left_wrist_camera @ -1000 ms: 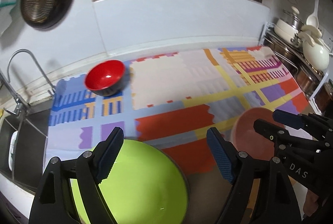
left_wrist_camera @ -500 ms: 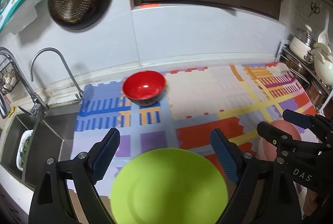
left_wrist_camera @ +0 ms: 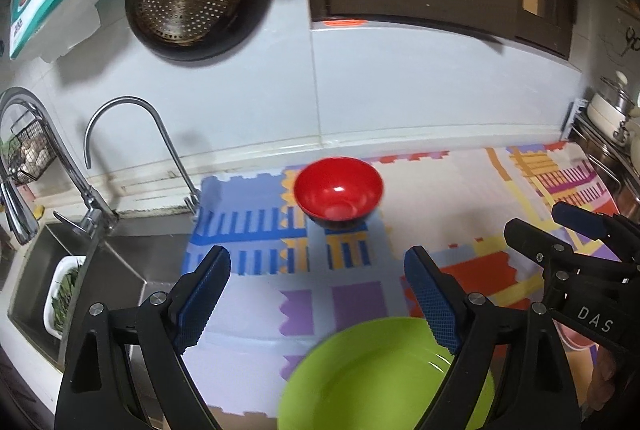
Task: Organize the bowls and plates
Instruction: 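Move both tools to the rim of the red bowl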
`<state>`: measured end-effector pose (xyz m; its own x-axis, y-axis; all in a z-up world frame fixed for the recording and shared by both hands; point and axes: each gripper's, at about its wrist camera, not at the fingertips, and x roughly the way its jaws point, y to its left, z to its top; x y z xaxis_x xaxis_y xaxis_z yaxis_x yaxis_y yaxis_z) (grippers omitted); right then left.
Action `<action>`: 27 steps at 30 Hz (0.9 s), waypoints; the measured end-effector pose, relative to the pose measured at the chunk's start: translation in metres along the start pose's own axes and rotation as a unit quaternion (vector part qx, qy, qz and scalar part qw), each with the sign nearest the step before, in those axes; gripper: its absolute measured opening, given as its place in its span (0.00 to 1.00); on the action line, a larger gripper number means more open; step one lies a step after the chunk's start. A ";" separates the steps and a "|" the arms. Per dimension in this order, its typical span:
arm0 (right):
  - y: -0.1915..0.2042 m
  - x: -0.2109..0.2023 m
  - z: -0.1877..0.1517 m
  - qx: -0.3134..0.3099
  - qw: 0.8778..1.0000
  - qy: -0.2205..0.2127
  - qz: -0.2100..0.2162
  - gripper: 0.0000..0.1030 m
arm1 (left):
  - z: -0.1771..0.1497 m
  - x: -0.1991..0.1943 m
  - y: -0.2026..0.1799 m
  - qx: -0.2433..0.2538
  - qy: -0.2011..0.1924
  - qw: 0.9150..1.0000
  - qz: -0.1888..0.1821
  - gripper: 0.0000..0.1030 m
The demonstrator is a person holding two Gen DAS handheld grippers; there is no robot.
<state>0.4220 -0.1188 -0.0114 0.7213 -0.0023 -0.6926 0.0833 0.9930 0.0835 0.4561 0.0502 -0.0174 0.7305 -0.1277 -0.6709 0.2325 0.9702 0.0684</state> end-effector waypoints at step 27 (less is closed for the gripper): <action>0.048 0.106 0.070 0.004 1.000 0.004 -0.012 0.68 | 0.046 0.124 0.053 0.013 0.029 0.999 0.007 0.86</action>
<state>0.5502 -0.0798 -0.0305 0.7134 -0.0241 -0.7003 0.1049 0.9918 0.0727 0.5885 0.0759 -0.0627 0.6953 -0.1020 -0.7114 0.2402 0.9659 0.0963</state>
